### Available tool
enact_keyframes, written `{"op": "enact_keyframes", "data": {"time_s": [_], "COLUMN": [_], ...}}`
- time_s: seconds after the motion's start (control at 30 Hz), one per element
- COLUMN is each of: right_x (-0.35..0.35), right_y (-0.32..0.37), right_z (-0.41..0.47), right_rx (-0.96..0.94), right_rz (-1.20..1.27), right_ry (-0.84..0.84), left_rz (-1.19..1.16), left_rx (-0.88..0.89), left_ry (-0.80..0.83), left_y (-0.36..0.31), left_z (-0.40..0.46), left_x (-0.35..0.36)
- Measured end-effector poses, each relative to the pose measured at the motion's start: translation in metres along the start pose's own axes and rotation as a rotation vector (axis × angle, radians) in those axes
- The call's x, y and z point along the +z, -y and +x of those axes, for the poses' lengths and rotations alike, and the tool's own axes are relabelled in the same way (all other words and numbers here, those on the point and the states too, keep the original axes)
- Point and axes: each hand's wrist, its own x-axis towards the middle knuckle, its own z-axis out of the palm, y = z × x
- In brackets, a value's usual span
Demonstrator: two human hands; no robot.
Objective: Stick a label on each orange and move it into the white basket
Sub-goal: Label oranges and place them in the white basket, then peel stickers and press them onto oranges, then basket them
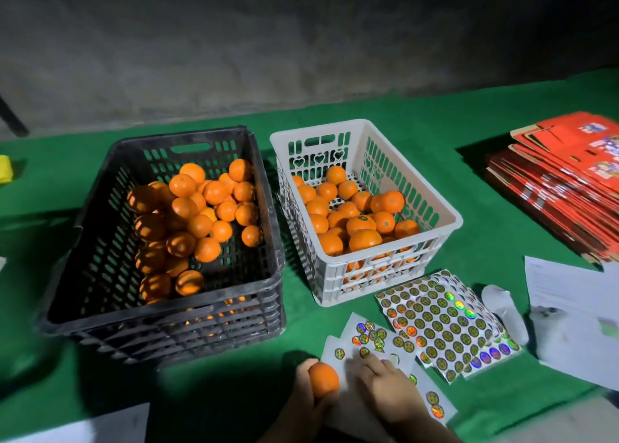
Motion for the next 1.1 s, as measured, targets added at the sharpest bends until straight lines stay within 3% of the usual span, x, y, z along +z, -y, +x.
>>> {"op": "enact_keyframes", "data": {"time_s": [0.07,0.4,0.8,0.87,0.97,1.03,1.1], "right_x": [0.003,-0.019,-0.021,-0.027,-0.039,-0.042,-0.044], "right_y": [0.001,0.028,0.025,0.026,0.024,0.022,0.026], "right_z": [0.003,0.037,0.054,0.051,0.037,0.025,0.006], "right_rx": [0.025,0.041,-0.044,-0.007,0.045,-0.009,-0.105], "right_rz": [-0.001,-0.207,-0.265,-0.096,0.392,0.635,0.729], "right_ry": [-0.084,0.012,-0.133,-0.21,-0.398,-0.454,-0.501], "left_rz": [0.012,0.041,0.022,-0.002,-0.065,-0.135,-0.209], "left_rx": [-0.017,-0.094,-0.087,-0.087,-0.093,-0.08,-0.049], "left_ry": [0.043,0.098,0.09,0.085,0.106,0.102,0.067], "left_y": [0.008,0.004,0.001,-0.003,-0.01,-0.013,-0.017], "left_z": [0.003,0.007,0.002,-0.002,-0.006,-0.011,-0.018], "left_x": [0.001,0.003,0.003,0.001,-0.004,-0.005,-0.006]}}
